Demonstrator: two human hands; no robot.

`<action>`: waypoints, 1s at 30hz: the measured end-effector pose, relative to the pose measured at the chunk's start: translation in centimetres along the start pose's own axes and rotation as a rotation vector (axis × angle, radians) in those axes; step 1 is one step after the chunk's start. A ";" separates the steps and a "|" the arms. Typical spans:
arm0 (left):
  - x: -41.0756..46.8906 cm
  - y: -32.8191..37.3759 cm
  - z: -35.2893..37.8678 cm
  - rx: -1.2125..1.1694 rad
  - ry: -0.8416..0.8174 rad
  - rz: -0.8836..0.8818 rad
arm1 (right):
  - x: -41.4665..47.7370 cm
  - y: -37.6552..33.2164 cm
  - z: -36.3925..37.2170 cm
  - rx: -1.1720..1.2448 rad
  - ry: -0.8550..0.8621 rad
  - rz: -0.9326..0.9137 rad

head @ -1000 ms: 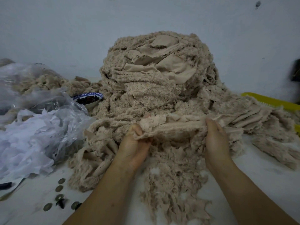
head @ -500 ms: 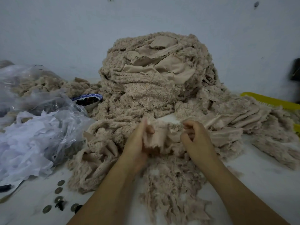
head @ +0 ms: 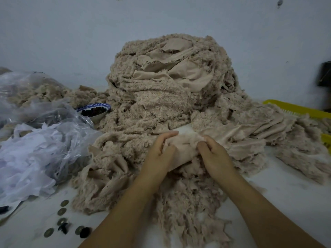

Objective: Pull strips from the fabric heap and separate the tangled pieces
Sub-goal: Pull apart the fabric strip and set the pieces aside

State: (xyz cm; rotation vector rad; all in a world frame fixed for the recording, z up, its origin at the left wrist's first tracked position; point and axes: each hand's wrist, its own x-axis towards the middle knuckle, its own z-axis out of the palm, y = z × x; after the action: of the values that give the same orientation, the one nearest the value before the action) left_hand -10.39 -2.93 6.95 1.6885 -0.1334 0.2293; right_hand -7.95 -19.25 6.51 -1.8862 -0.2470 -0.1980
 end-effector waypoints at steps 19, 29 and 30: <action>0.5 0.6 -0.4 -0.778 0.002 -0.360 | 0.1 -0.1 0.2 0.560 -0.049 0.198; 0.6 0.4 -0.8 -0.877 -0.005 -0.398 | 0.0 0.2 0.1 0.516 0.000 0.196; 0.7 0.3 -0.9 -0.913 0.010 -0.400 | 0.1 0.0 0.0 0.496 0.030 0.170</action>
State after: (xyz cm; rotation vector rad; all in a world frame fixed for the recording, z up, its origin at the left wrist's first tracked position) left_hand -9.80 -2.06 7.53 0.7758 0.1027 -0.1212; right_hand -7.89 -19.25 6.49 -1.4014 -0.1006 -0.0414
